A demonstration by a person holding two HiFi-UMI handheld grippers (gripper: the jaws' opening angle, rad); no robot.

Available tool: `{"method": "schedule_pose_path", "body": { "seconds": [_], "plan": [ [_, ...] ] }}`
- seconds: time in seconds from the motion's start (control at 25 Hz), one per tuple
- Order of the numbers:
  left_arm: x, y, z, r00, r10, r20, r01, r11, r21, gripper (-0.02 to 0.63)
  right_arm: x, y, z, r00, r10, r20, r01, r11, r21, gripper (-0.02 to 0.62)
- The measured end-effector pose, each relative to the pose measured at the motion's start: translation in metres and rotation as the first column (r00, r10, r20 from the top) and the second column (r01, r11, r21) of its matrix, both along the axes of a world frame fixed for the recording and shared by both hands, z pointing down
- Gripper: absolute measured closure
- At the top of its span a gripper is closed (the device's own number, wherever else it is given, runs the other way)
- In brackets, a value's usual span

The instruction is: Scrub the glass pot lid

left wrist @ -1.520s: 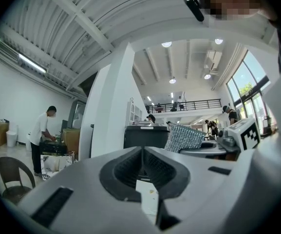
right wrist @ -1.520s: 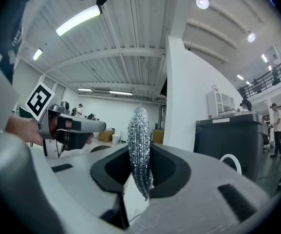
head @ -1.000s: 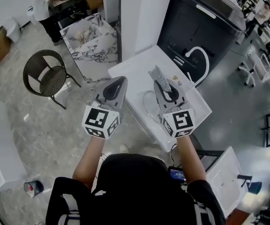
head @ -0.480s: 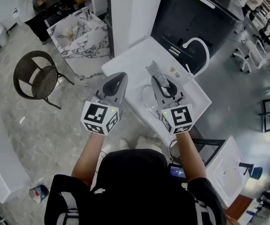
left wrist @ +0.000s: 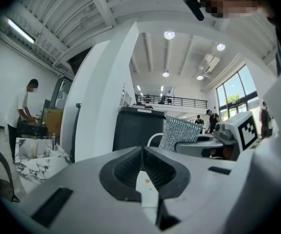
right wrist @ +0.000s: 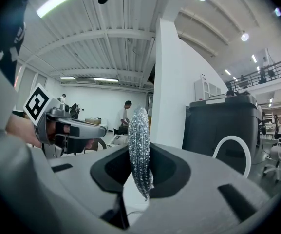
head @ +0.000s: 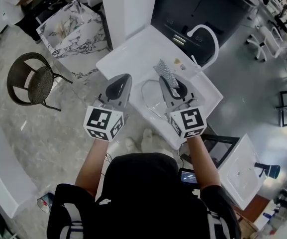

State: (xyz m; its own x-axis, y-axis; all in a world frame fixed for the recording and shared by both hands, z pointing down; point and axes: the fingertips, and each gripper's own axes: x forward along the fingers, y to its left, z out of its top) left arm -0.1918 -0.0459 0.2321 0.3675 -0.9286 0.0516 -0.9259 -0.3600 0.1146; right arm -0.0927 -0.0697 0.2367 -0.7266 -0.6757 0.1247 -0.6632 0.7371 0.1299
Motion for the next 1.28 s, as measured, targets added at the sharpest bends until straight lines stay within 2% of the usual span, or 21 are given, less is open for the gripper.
{"method": "schedule_pose_path", "body": {
  "seconds": [0.36, 0.6, 0.8, 1.12, 1.28],
  "plan": [
    [0.021, -0.026, 0.046, 0.999, 0.033, 0.016, -0.032, 0.998, -0.053, 0.594, 0.036, -0.033, 0.043, 0.999, 0.038, -0.011, -0.039, 0.995, -0.092, 0.531],
    [0.022, -0.038, 0.082, 1.0, 0.019, 0.008, -0.018, 0.992, -0.128, 0.594, 0.05, -0.044, 0.084, 0.999, 0.039, -0.031, -0.044, 0.98, -0.195, 0.531],
    [0.042, -0.044, 0.115, 0.998, 0.06, 0.015, -0.056, 0.981, -0.183, 0.594, 0.058, -0.051, 0.115, 0.998, 0.036, -0.054, -0.049, 0.966, -0.255, 0.531],
    [0.08, -0.037, 0.171, 0.986, 0.165, 0.018, -0.152, 0.944, -0.291, 0.594, 0.079, -0.043, 0.168, 0.99, 0.035, -0.134, -0.078, 0.94, -0.332, 0.531],
    [0.091, -0.035, 0.197, 0.978, 0.208, 0.023, -0.187, 0.916, -0.354, 0.594, 0.086, -0.042, 0.184, 0.988, 0.034, -0.151, -0.086, 0.932, -0.352, 0.531]
  ]
}}
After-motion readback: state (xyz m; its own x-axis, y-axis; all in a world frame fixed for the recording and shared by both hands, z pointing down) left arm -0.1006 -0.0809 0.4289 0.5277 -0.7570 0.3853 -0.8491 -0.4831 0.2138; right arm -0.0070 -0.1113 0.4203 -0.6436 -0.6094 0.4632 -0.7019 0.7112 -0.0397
